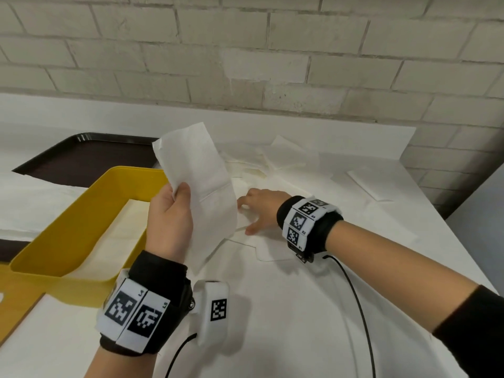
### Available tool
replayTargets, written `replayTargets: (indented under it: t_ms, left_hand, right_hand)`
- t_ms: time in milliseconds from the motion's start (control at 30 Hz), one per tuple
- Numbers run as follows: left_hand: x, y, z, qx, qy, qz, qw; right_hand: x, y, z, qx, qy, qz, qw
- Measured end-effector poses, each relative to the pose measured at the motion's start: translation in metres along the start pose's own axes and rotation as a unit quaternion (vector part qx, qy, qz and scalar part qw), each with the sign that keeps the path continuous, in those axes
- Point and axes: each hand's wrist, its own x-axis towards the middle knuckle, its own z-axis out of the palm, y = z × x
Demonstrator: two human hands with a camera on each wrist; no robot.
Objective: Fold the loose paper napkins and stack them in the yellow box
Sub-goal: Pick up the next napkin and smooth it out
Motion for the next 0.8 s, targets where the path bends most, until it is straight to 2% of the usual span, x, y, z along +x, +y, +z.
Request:
replayTargets:
  t_ms: [133, 267, 367, 467, 533, 633, 733, 800]
  left_hand:
    - [-0.001, -0.005, -0.005, 0.01, 0.026, 0.02, 0.999]
    - [-0.001, -0.006, -0.006, 0.017, 0.03, 0.023, 0.999]
    - [-0.001, -0.007, -0.006, 0.034, 0.029, 0.052, 0.998]
    - [-0.003, -0.009, -0.005, 0.001, 0.014, 0.075, 0.997]
    - [-0.003, -0.012, -0.004, 0.0, 0.01, 0.089, 0.996]
    - [-0.001, -0.015, -0.003, 0.079, 0.006, 0.12, 0.99]
    - [-0.001, -0.02, 0.0, 0.11, -0.006, 0.099, 0.989]
    - [-0.001, -0.021, 0.002, 0.101, -0.011, 0.094, 0.99]
  right_hand:
    - [0.001, -0.003, -0.001, 0.026, 0.069, 0.012, 0.997]
    - [-0.003, 0.006, -0.016, 0.176, 0.115, 0.004, 0.978]
    - [-0.013, 0.015, -0.031, 0.283, 0.221, -0.006, 0.933]
    - [-0.032, 0.019, -0.05, 0.325, 0.306, 0.0, 0.895]
    - [-0.043, 0.022, -0.063, 0.36, 0.342, 0.01, 0.868]
    - [-0.06, 0.027, -0.078, 0.413, 0.367, 0.021, 0.833]
    - [-0.085, 0.026, -0.093, 0.392, 0.359, -0.019, 0.847]
    - [-0.105, 0.021, -0.104, 0.381, 0.295, -0.077, 0.873]
